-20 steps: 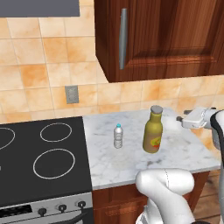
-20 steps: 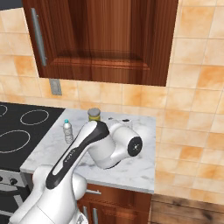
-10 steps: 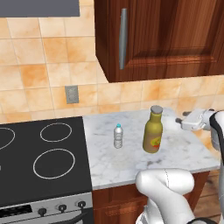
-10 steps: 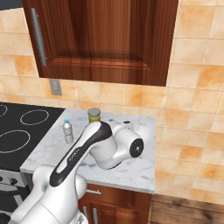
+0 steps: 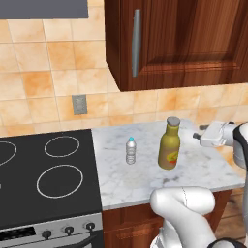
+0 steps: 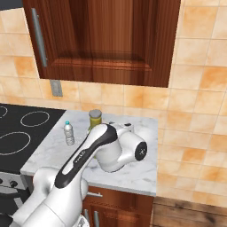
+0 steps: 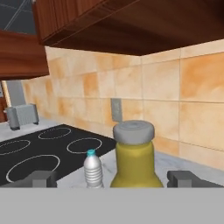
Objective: Move the drinks to the dining counter.
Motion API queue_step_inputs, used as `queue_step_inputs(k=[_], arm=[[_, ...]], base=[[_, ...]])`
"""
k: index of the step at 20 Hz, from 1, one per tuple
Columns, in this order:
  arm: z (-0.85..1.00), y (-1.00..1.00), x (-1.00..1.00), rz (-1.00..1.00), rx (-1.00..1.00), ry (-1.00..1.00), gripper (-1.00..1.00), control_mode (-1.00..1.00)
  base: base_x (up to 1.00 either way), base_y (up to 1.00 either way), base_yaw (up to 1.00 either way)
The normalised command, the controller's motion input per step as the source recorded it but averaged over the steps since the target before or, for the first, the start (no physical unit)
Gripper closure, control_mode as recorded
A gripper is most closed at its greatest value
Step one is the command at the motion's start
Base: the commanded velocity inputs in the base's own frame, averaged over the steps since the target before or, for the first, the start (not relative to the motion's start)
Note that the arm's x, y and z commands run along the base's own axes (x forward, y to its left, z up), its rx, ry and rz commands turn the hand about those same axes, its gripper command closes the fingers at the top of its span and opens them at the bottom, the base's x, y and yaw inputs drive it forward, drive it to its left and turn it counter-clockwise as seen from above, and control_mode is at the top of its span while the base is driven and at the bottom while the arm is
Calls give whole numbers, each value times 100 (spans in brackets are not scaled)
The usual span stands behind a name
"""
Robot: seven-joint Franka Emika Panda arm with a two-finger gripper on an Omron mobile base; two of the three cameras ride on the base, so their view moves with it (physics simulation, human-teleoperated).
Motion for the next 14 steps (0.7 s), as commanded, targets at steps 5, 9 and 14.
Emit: queue_step_inputs(k=[5, 9, 14], arm=[[-2, 0, 16, 12, 0, -4, -100, -100], [-6, 0, 24, 5, 0, -1, -100, -100], [-9, 0, 26, 0, 0, 0, -100, -100]], base=[[0, 0, 0], [0, 0, 0], [0, 0, 0]])
